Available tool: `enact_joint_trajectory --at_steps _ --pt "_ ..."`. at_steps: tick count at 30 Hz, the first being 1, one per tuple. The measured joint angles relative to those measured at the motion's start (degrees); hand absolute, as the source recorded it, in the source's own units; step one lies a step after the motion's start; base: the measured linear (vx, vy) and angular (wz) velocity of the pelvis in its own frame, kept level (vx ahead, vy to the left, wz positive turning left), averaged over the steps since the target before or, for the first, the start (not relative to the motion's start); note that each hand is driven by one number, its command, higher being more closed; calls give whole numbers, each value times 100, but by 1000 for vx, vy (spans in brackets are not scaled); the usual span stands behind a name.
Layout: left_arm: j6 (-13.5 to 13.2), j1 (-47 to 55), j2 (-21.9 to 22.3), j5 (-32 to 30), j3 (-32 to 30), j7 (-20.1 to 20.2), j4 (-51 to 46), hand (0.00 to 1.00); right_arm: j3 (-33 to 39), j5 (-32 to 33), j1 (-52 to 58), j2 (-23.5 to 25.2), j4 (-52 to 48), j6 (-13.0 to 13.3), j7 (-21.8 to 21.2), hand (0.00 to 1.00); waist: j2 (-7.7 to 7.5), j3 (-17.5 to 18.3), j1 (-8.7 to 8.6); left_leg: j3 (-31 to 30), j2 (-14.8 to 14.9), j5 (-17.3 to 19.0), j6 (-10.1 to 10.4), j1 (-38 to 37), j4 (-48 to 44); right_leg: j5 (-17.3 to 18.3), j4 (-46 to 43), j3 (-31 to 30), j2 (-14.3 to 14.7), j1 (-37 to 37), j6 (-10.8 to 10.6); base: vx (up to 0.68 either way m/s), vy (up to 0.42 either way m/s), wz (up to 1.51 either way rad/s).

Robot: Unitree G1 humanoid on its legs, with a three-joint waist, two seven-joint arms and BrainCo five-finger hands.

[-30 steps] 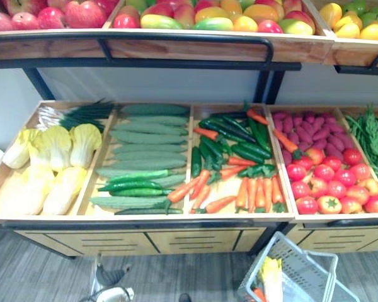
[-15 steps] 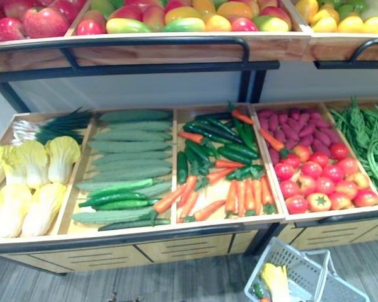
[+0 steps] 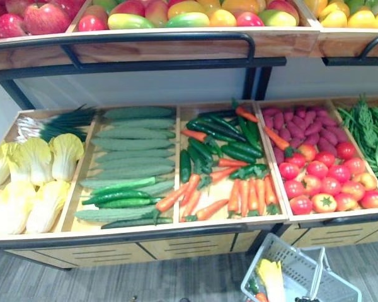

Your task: Pick vegetable in the basket

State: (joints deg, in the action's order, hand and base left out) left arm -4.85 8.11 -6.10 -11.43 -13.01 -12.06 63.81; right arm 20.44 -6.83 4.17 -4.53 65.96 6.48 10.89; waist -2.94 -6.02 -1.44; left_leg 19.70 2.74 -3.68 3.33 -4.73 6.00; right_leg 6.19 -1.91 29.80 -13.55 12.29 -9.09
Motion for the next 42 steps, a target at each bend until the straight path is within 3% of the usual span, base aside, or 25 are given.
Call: enact_joint_trajectory --at_steps 3,6,8,10,11,12,13,14,15,17,20,21,22,25,29,30,32,33,34,35,37,38,39,40,42 --pt "-1 -7 -30 0 195 0 -3 0 131 16 -13 -4 -10 5 12 100 16 -44 0 117 -87 131 -25 -90 -5 237 -406 -80 -226 -140 -12 27 54 -10" --pt "6 -64 -46 6 306 -6 16 0 334 101 -19 6 -107 11 4 100 14 -72 -6 520 -144 223 -116 -37 -40 213 -897 -561 -395 -651 53 69 102 -56" --pt "8 -146 -72 7 401 -24 133 0 338 171 -33 12 -227 25 9 100 63 -105 -8 843 -85 264 -155 -43 -39 -9 -1065 -891 -353 -981 308 27 127 -103" --pt "46 -278 -88 6 428 -24 238 0 327 330 -90 77 -276 61 9 100 92 -150 -9 1411 16 362 -234 -23 -45 -524 -1097 -997 -255 -1402 480 6 138 -139" --pt "50 -339 -77 1 431 -26 236 0 321 358 -99 96 -350 125 12 100 213 -184 -15 1852 126 410 -375 12 -43 -893 -787 -926 -134 -1491 561 -37 120 -126" --pt "44 -335 -44 -1 405 -27 238 0 311 381 -110 95 -393 137 11 100 223 -214 -9 2086 159 476 -475 61 -53 -928 -778 -727 -129 -1509 583 -66 139 -150" --pt "47 -490 -81 -16 250 -16 221 0 244 464 -221 138 -413 154 12 100 113 -421 -36 2402 157 556 -545 -23 -148 -363 -2005 -101 -428 -1692 847 -63 111 -130" --pt "52 -565 -115 -16 225 -13 212 0 248 466 -269 124 -429 158 15 100 71 -500 -55 2678 173 646 -574 -44 -276 -121 -2810 294 -612 -1703 833 -24 89 -158" --pt "53 -589 -139 -16 228 -5 194 0 206 465 -302 102 -422 133 7 100 31 -481 -26 3032 244 768 -638 -33 -484 -56 -3457 634 -744 -1591 860 3 44 -133" --pt "45 -559 -129 -12 229 3 118 0 143 461 -316 147 -323 131 3 100 15 -465 -10 3590 362 891 -724 -71 -719 -54 -3938 947 -800 -1277 859 -21 -1 -146" --pt "49 -568 -140 1 168 35 71 0 92 446 -426 197 32 101 -7 100 -113 -366 5 4496 532 1144 -720 -40 -1123 -135 -3523 1054 -851 -841 702 -60 -120 -172" --pt "48 -572 -119 1 152 48 39 0 92 446 -432 193 25 104 -7 100 -91 -379 9 4664 604 1209 -717 -36 -1234 -14 -3272 1047 -791 -807 522 -75 -215 -160" --pt "50 -565 -63 1 136 68 -6 0 93 449 -466 158 20 100 -4 100 -8 -361 13 4995 739 1246 -713 -32 -1398 189 -2729 1054 -581 -767 370 -68 -237 -144" --pt "44 -570 151 1 135 74 -68 0 4 466 -403 -32 24 -15 18 100 250 -187 25 5677 845 1159 -701 -52 -1392 287 -1496 938 -89 -671 354 -92 -243 -130" --pt "35 -569 535 1 146 82 -106 0 -14 590 -121 -227 27 -82 123 100 375 -87 -10 5976 1055 1100 -663 -286 -1741 285 -821 730 157 -404 354 -34 -189 -63" --pt "37 -545 563 10 146 68 -107 0 -74 632 -40 -229 24 -65 123 100 362 -37 -6 5945 1246 1101 -663 -358 -2041 284 -832 696 191 -362 356 -11 -111 -50" --pt "34 -533 649 13 147 17 -126 0 -108 641 25 -331 16 16 110 100 550 30 -6 5438 1712 1044 -611 -448 -2594 317 -1651 436 122 -683 422 -75 -62 -75" --pt "25 -583 753 20 63 -52 -96 0 -121 677 -120 -426 19 81 99 100 708 -47 26 4658 2308 1070 -572 -366 -3336 661 -1460 142 343 -988 337 -213 -136 -123" --pt "-18 -542 577 60 -83 -73 -144 0 -291 676 -181 -299 -21 141 83 100 491 -84 146 3907 2362 1108 -529 -113 -4019 -117 -384 -80 393 -958 570 -304 -143 -139" --pt "-12 -566 671 76 -71 -87 -115 0 -293 671 -176 -390 -65 152 59 100 553 -130 119 2449 2087 1532 8 244 -3945 -164 -450 -388 416 -913 619 -191 -100 -121" --pt "-116 -547 718 107 -155 -121 -263 0 -327 598 -194 -395 -27 261 -12 100 556 -139 305 888 1234 1651 71 484 -3265 -211 -401 -1042 385 -1010 541 -10 62 -157" --pt "-123 -523 706 96 -175 -135 -273 0 -367 542 -181 -372 -30 297 -38 100 636 -158 303 328 1002 1517 49 462 -2764 -228 -399 -1325 475 -1008 512 59 82 -154" --pt "-123 -509 710 80 -174 -134 -275 0 -369 521 -178 -358 -30 305 -55 100 692 -161 299 96 936 1361 53 485 -2485 -241 -396 -1450 560 -1008 490 58 121 -120" --pt "-128 -498 684 -76 -188 -137 -285 0 -362 499 -172 -302 -2 296 -76 100 685 -140 313 -175 835 1439 182 345 -2245 -282 -332 -1696 636 -1071 416 70 107 -92" --pt "-132 -541 599 -324 -16 -124 -292 0 -362 499 -190 -200 10 297 -139 100 620 -121 245 -359 639 1442 192 281 -1864 -425 -156 -1934 591 -1241 261 69 115 -61"
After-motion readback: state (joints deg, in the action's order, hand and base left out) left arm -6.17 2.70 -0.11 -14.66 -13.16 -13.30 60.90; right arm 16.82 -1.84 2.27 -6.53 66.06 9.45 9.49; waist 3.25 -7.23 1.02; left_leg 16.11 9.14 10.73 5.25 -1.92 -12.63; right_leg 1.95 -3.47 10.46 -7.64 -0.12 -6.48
